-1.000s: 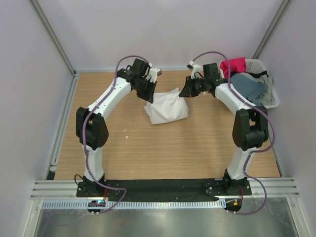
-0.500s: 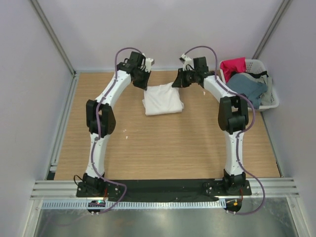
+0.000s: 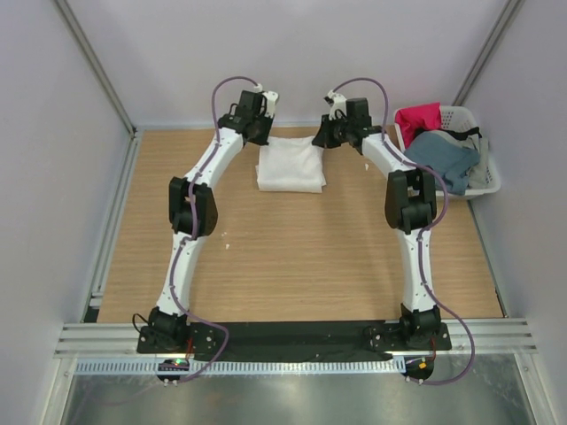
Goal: Fold and stack the t-shirts
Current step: Fold the tshirt
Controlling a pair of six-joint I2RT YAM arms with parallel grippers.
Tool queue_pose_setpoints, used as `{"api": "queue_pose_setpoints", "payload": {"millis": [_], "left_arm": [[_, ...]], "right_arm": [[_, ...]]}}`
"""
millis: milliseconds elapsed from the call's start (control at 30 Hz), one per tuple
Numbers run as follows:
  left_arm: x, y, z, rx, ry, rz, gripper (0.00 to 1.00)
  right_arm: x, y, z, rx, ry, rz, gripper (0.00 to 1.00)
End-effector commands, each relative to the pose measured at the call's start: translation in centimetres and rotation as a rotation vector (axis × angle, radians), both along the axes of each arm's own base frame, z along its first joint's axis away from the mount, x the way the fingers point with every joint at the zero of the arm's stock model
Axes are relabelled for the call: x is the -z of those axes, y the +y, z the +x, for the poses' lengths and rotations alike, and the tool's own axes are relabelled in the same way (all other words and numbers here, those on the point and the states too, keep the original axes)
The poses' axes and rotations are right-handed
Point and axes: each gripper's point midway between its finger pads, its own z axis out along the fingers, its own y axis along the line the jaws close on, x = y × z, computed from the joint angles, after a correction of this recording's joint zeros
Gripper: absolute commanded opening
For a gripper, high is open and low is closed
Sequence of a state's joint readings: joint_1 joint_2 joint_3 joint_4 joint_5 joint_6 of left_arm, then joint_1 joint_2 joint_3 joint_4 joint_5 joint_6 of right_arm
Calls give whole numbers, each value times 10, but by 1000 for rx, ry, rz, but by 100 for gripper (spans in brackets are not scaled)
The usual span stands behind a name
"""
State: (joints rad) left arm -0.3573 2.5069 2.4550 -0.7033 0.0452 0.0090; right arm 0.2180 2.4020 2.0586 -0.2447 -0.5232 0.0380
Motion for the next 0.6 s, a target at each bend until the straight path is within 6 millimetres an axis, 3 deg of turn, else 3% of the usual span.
{"api": "queue_pose_setpoints", "payload": {"millis": [0, 67, 100, 167, 200, 267, 300, 333, 367, 433, 467, 500, 567], "left_arm": [[-53, -6, 26, -12, -183, -43, 7], [-56, -7, 33, -12, -214, -44, 14], [-57, -2, 36, -39, -227, -24, 25], [-60, -1, 41, -58, -255, -10, 43], [-63, 3, 42, -83, -272, 19, 44], [-81, 7, 41, -109, -301, 29, 57], [-91, 8, 39, -125, -315, 27, 61], [-97, 15, 36, -158, -317, 41, 66], [-119, 19, 30, -180, -340, 26, 73], [-117, 24, 18, -206, -305, 14, 76], [-141, 27, 7, -205, -324, -14, 77], [-118, 30, -2, -196, -262, -3, 77], [-114, 28, -18, -179, -210, -49, 78]], "right_arm": [[-58, -12, 11, 42, -141, -2, 8], [-49, -13, 6, 40, -116, -8, 8], [-47, -13, 4, 42, -111, -12, 8], [-43, -15, 5, 52, -105, -23, 26], [-46, -18, 8, 78, -120, -41, 38], [-61, -23, 12, 106, -155, -63, 54], [-81, -27, 14, 132, -189, -67, 60], [-91, -28, 14, 132, -210, -69, 61], [-102, -32, 14, 132, -237, -73, 62], [-135, -34, 8, 138, -294, -46, 64], [-145, -30, 3, 138, -296, -12, 64], [-151, -27, 0, 129, -296, 13, 64], [-158, -17, -14, 88, -251, 85, 64]]}}
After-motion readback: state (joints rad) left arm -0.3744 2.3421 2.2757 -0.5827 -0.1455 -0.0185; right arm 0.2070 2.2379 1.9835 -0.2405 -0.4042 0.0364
